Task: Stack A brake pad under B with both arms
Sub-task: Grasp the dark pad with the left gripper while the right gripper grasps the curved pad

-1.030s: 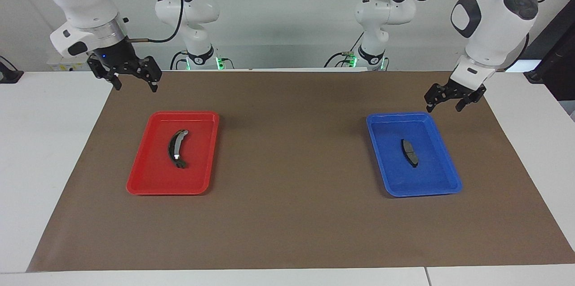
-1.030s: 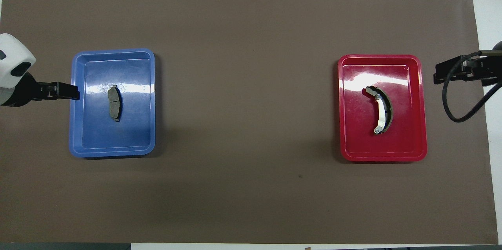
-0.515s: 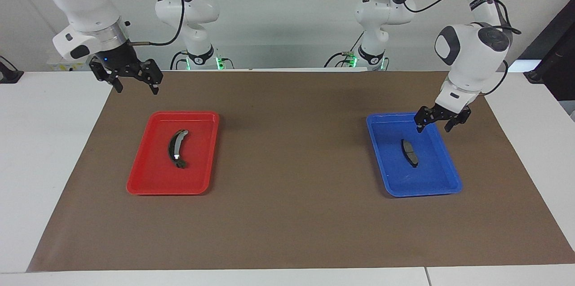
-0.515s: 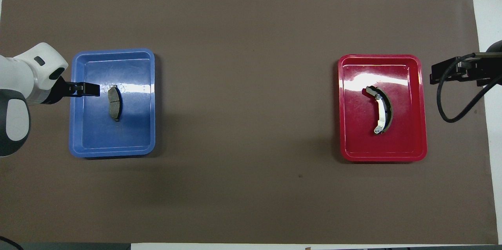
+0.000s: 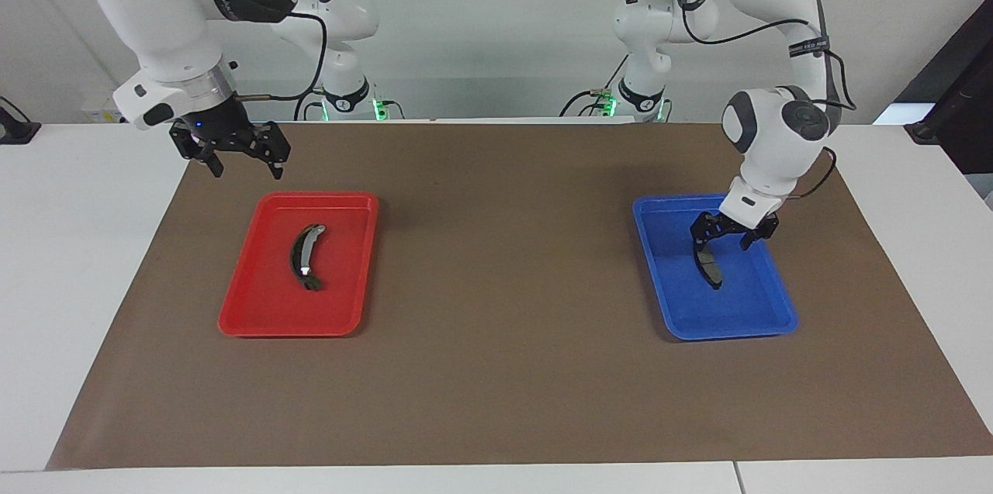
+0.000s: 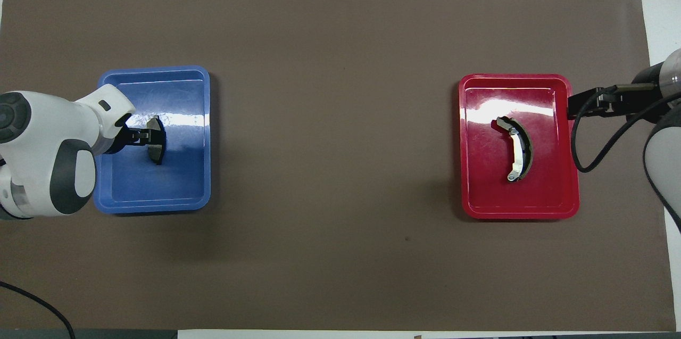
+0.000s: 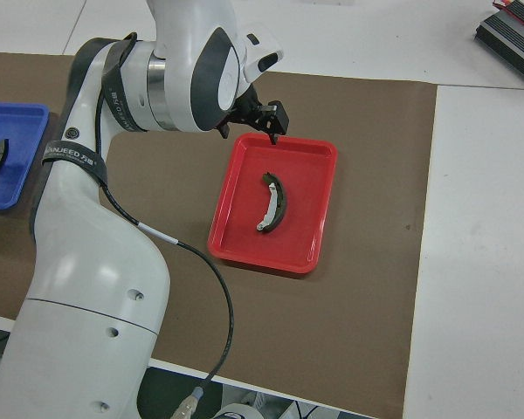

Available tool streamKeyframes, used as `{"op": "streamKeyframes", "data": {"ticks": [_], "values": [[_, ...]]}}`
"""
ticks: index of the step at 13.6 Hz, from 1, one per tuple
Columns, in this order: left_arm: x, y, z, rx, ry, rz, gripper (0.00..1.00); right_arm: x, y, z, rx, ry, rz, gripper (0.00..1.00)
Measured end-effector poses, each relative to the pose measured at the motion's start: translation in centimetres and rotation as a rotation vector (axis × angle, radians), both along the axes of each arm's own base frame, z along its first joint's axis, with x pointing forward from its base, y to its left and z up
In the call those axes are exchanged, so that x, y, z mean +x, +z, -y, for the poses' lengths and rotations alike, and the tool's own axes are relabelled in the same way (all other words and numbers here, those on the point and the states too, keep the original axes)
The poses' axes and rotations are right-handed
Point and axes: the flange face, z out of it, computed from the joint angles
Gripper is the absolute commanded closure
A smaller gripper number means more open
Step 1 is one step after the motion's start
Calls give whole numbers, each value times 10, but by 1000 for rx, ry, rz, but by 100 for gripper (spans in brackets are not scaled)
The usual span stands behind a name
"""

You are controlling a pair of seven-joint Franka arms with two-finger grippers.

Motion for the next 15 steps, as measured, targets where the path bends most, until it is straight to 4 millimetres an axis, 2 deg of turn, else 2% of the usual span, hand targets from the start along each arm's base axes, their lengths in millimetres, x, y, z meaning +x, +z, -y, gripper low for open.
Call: {"op": "streamKeyframes", "data": {"ticks": [2, 5, 7, 8, 9, 10, 15], "values": [[-4, -21, 4, -3, 26, 17, 4, 6, -39, -1, 0, 14, -9, 0], [-2, -36, 8, -7, 71, 22, 19, 11, -109, -1, 0, 50, 31, 0], [-1, -33, 13, -9, 71, 29, 51, 2, -165, 0, 0, 85, 66, 1], [-1, -32, 13, -10, 73, 30, 71, -5, -187, 1, 0, 91, 64, 1], [-1, -31, 12, -10, 75, 32, 82, -12, -203, 2, 1, 94, 53, 1], [0, -28, 12, -11, 76, 37, 87, -17, -214, 4, 1, 98, 38, 1], [2, -14, 12, -7, 77, 0, 93, -29, -256, 25, 4, 120, 27, 1]]}}
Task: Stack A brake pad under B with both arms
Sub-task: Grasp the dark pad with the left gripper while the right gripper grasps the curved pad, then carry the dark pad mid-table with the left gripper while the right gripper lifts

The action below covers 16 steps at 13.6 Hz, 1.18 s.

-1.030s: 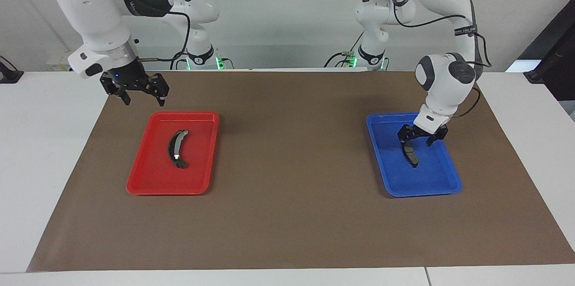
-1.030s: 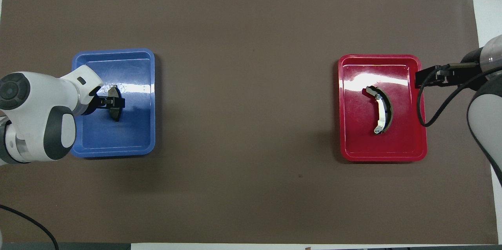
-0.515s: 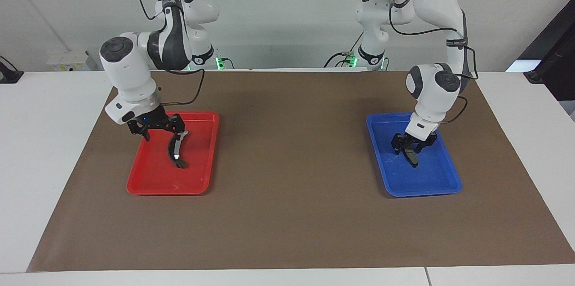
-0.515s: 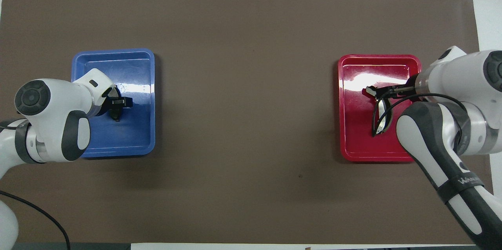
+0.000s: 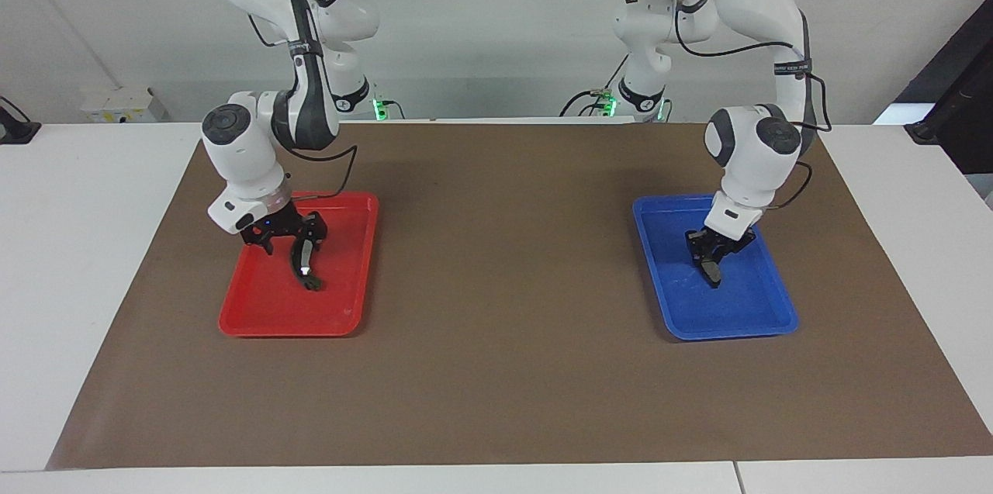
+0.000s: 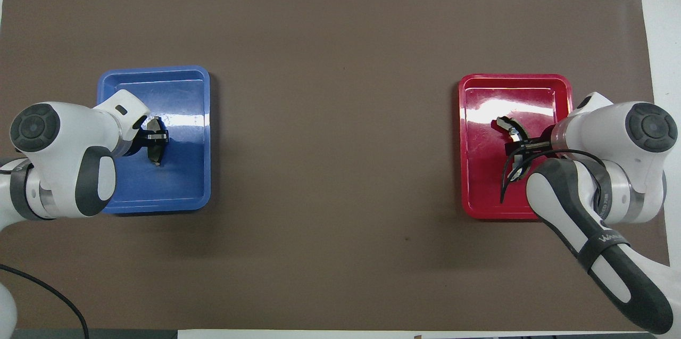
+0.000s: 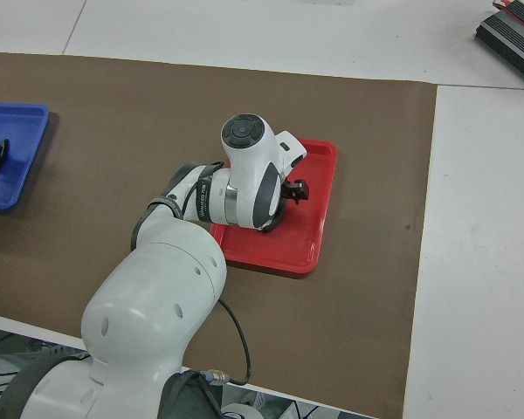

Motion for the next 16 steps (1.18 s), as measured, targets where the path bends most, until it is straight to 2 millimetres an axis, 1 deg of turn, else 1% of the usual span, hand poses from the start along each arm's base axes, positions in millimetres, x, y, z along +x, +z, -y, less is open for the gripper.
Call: {"op": "streamKeyframes", "data": {"ticks": [2, 3, 4, 5, 6, 7, 8, 9, 10, 11, 12, 13, 15, 16], "values": [[5, 23, 13, 0, -18, -26, 97, -1, -12, 2, 7, -9, -8, 1], [8, 38, 25, -1, -22, -29, 98, -2, -14, 1, 10, -11, -14, 1], [10, 50, 40, -3, -22, -25, 99, -3, -16, 0, 11, -10, -18, 3], [12, 59, 60, -8, -18, -12, 99, -4, -17, -1, 11, -8, -21, 5], [11, 64, 85, -15, -14, 2, 99, -4, -18, -1, 11, -7, -22, 9], [6, 69, 116, -23, -15, 14, 99, -5, -18, -2, 11, -6, -23, 15], [1, 72, 148, -33, -16, 25, 98, -5, -19, -2, 11, -5, -24, 30], [-5, 73, 179, -44, -13, 37, 98, -5, -19, -2, 11, -5, -24, 52], [-10, 73, 209, -57, -4, 48, 98, -5, -19, -3, 11, -4, -24, 70], [-16, 71, 235, -69, 1, 57, 97, -5, -19, -4, 12, -3, -24, 90], [-21, 65, 257, -77, -2, 61, 96, -5, -18, -4, 13, -3, -23, 100], [-28, 56, 280, -80, -15, 59, 96, -3, -17, -5, 15, -5, -19, 100], [-37, 39, 315, -80, -48, 52, 94, 1, -11, -5, 20, -15, -20, 100], [-39, 32, 330, -79, -59, 49, 94, 5, -5, -6, 23, -20, -29, 100]]}}
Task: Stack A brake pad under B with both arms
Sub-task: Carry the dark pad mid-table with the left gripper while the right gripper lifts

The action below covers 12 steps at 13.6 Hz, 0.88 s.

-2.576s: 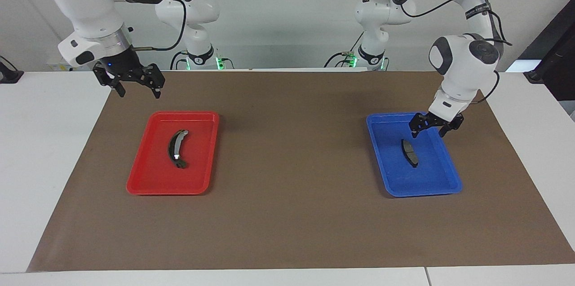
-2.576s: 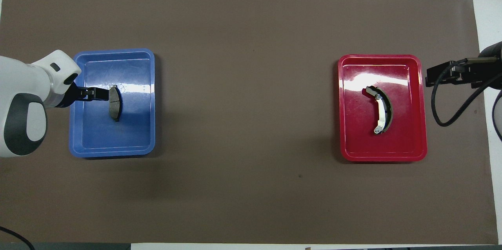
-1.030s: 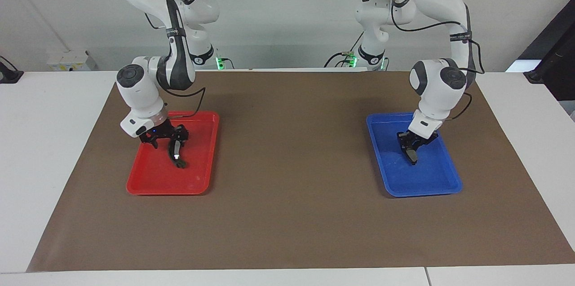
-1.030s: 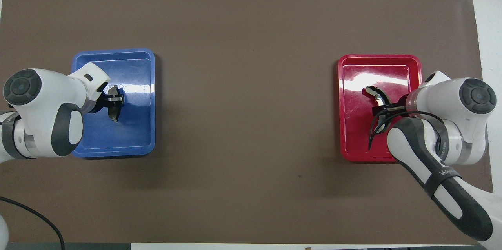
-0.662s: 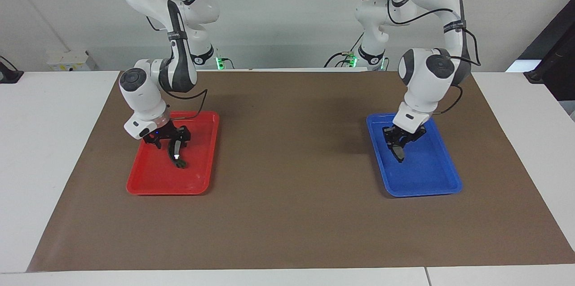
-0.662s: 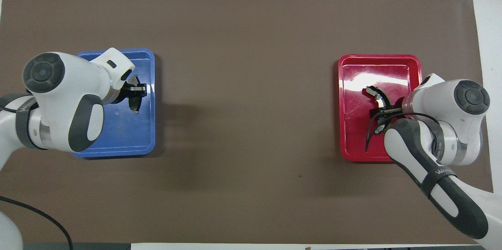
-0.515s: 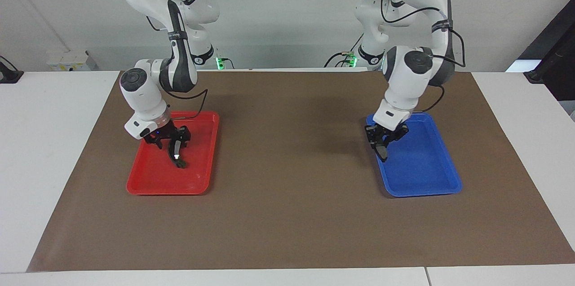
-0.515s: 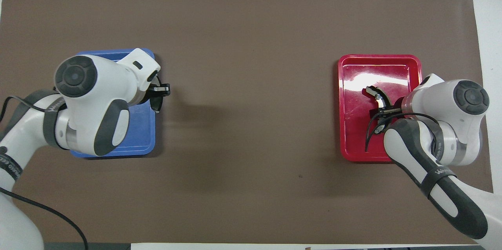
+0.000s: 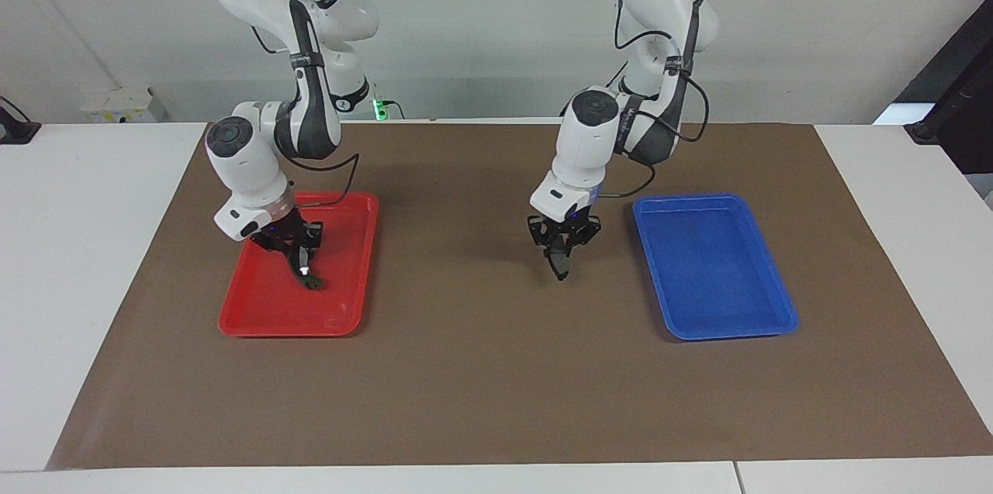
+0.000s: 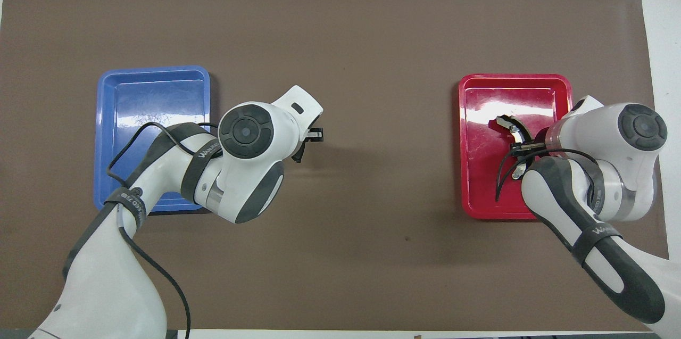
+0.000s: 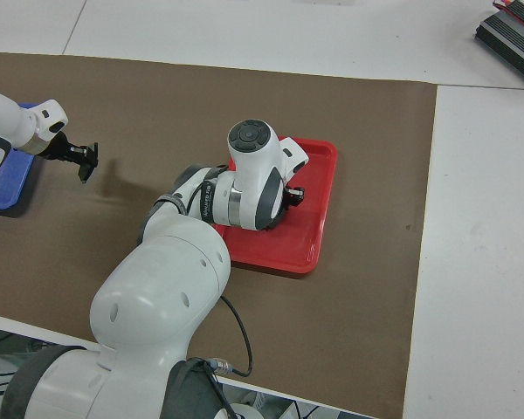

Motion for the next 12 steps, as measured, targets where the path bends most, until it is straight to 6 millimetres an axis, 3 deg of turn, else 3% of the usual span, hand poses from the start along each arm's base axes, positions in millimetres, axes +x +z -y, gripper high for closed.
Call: {"op": "streamKeyframes", "data": {"ticks": [4, 5, 7, 9, 12], "values": [[-12, -22, 46, -25, 21, 11, 85, 20, 46, -25, 9, -44, -63, 100], [-16, -29, 54, -31, 14, 18, 75, 25, 63, -37, 10, -54, -81, 100], [-17, -40, 59, -35, 11, 21, 0, 34, 96, -67, 11, -75, -89, 100], [-13, -39, 57, -41, 18, 33, 0, 36, 110, -98, 12, -82, -82, 100], [-4, -26, 51, -52, 34, 50, 0, 29, 108, -150, 9, -100, -79, 100]]}}
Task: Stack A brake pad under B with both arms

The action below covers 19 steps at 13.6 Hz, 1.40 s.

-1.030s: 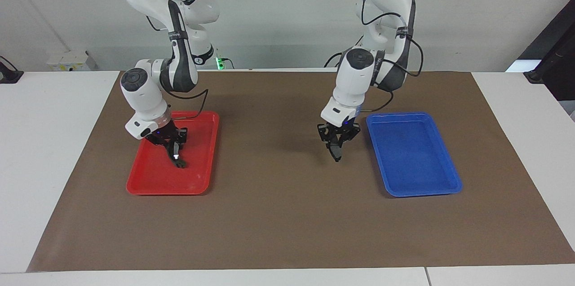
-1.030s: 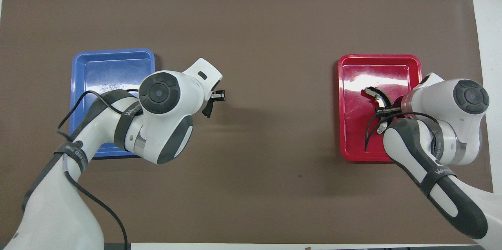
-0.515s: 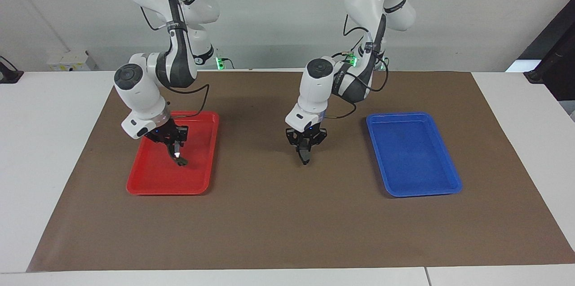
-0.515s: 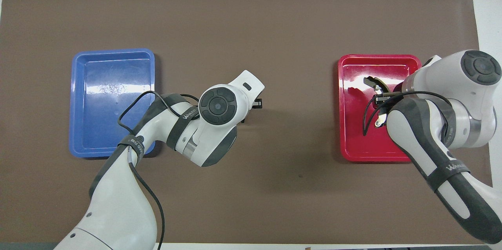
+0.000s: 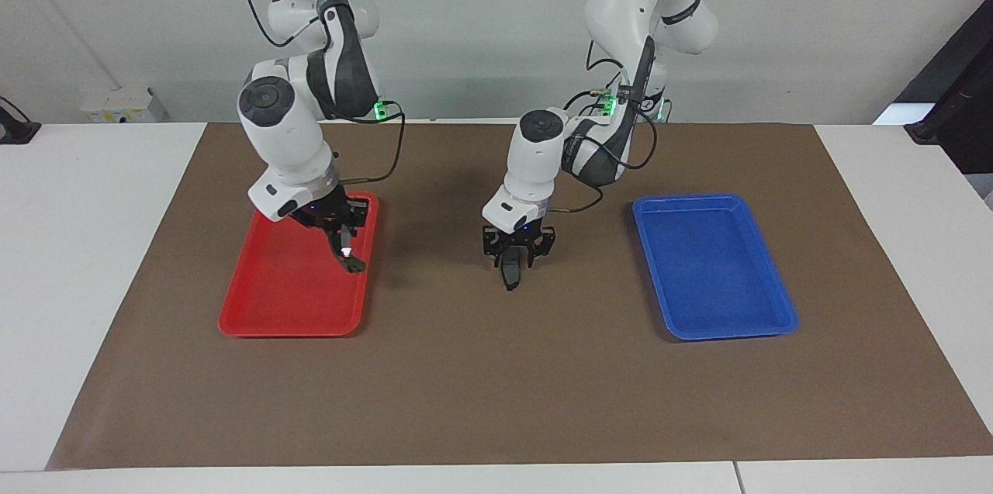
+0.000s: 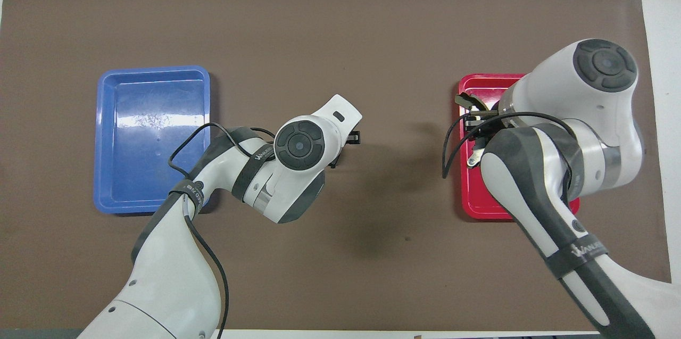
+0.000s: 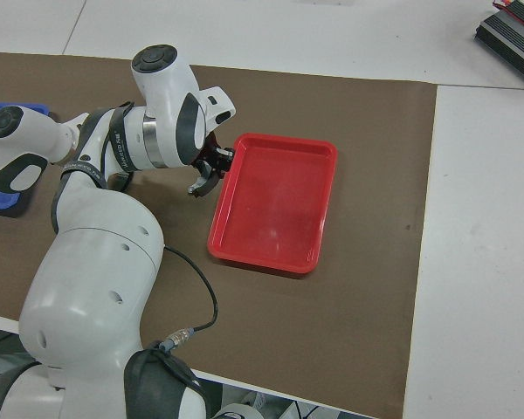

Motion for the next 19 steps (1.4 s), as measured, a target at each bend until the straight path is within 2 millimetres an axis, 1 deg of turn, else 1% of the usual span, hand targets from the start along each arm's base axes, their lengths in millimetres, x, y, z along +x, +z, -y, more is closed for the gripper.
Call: {"op": "streamKeyframes", "data": {"ticks": [1, 2, 3, 5, 6, 7, 8, 9, 11, 12, 14, 16, 17, 19], "values": [[6, 10, -9, -1, 17, 2, 0, -2, 0, -16, 1, 6, 9, 100], [14, 24, -24, 7, 39, -7, 0, -4, -1, -32, 6, 19, 25, 100], [24, 43, -48, 21, 55, -20, 0, -5, -2, -45, 11, 29, 41, 100], [40, 79, -107, 61, 58, -59, 0, -5, -9, -60, 15, 27, 49, 100], [45, 95, -140, 82, 58, -86, 0, -7, -13, -72, 16, 15, 48, 100], [49, 107, -169, 95, 57, -106, 0, -10, -15, -87, 16, 3, 45, 100], [53, 117, -196, 103, 59, -118, 0, -14, -18, -109, 16, -11, 42, 100], [57, 127, -222, 106, 67, -123, 0, -18, -22, -135, 18, -35, 39, 100], [66, 145, -276, 103, 111, -121, 0, -18, -33, -186, 23, -86, 32, 100], [69, 154, -303, 99, 133, -108, 0, -18, -43, -206, 26, -105, 28, 100], [70, 176, -347, 98, 143, -89, 0, -16, -62, -231, 38, -138, 34, 100], [64, 205, -372, 105, 130, -108, 0, -11, -77, -236, 45, -157, 38, 100], [61, 225, -380, 109, 116, -121, 0, -9, -81, -237, 51, -168, 45, 100], [57, 264, -387, 116, 86, -144, 0, -7, -86, -237, 52, -177, 46, 100]]}}
